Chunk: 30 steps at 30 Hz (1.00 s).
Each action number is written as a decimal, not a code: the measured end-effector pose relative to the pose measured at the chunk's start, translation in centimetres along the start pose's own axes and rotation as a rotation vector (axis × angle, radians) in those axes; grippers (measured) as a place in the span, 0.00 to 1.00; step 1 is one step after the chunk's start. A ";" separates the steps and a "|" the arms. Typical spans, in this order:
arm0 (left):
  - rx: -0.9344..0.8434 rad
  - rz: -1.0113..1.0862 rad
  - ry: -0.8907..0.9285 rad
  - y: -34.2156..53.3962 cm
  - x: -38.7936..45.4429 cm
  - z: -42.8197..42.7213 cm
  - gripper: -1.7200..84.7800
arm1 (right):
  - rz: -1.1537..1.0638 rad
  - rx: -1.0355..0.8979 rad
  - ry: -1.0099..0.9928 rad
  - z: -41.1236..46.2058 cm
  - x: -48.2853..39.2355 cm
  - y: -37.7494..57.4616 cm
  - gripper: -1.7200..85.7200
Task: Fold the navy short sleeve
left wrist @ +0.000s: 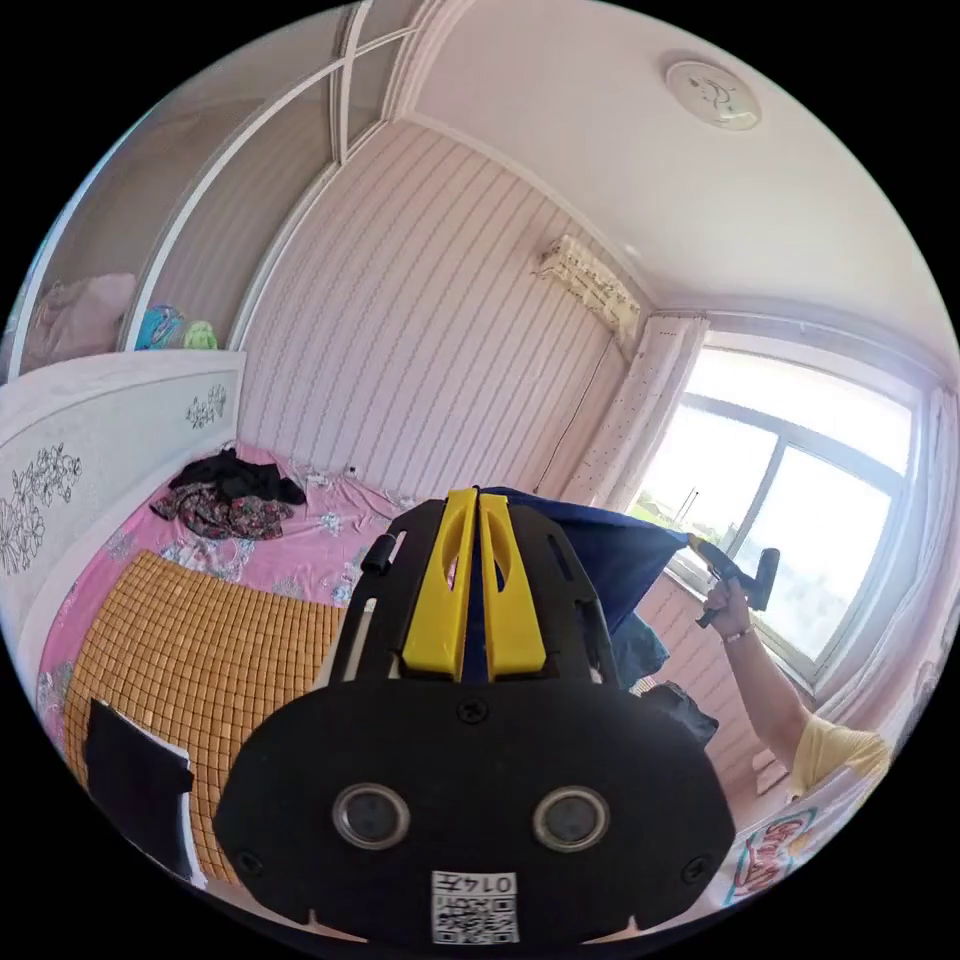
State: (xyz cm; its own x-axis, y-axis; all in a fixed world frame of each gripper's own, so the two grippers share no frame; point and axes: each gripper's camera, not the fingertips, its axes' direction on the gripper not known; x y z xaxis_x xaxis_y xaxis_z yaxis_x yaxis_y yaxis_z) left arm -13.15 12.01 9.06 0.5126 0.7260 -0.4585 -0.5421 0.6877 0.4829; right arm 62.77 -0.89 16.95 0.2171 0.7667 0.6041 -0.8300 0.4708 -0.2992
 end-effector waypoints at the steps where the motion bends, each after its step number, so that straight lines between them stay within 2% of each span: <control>1: -0.006 0.025 0.000 -0.1 0.1 0.0 0.01 | -0.015 0.022 -0.001 0.0 -0.1 -0.6 0.03; 3: -0.031 0.115 -0.045 1.0 0.0 0.6 0.01 | -0.028 0.034 -0.002 0.5 0.1 0.1 0.03; 7: -0.199 0.086 -0.091 5.3 -3.6 4.1 0.01 | 0.057 -0.098 -0.030 4.3 3.3 6.8 0.03; 12: -0.472 -0.132 -0.052 15.3 -11.4 10.1 0.01 | 0.321 -0.366 0.033 9.0 9.5 18.7 0.03; 14: -0.545 -0.232 -0.037 18.7 -13.8 11.8 0.01 | 0.443 -0.497 0.053 11.0 11.8 24.7 0.03; 18: -0.656 -0.487 0.024 25.5 -19.0 14.4 0.01 | 0.562 -0.631 0.066 13.0 13.8 31.3 0.03; 20: -0.707 -0.521 0.000 27.5 -20.4 15.1 0.01 | 0.600 -0.710 0.095 13.8 14.3 34.3 0.03; 24: -0.823 -0.552 -0.014 30.9 -22.1 16.4 0.01 | 0.593 -0.837 0.103 14.8 14.2 37.4 0.03; 28: -0.882 -0.546 -0.034 32.6 -22.8 16.9 0.01 | 0.375 -1.066 0.227 16.4 11.9 40.0 0.03; 30: -0.917 -0.555 -0.062 33.5 -23.6 17.0 0.01 | 0.317 -1.085 0.250 16.7 11.0 40.4 0.03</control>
State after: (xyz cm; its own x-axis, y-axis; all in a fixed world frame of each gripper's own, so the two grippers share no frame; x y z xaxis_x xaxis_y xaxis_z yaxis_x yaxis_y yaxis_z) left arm -32.05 17.96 48.78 0.8596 0.3291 -0.3908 -0.5033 0.6769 -0.5371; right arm 23.04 19.33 23.81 0.2742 0.9254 0.2615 -0.0147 0.2760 -0.9611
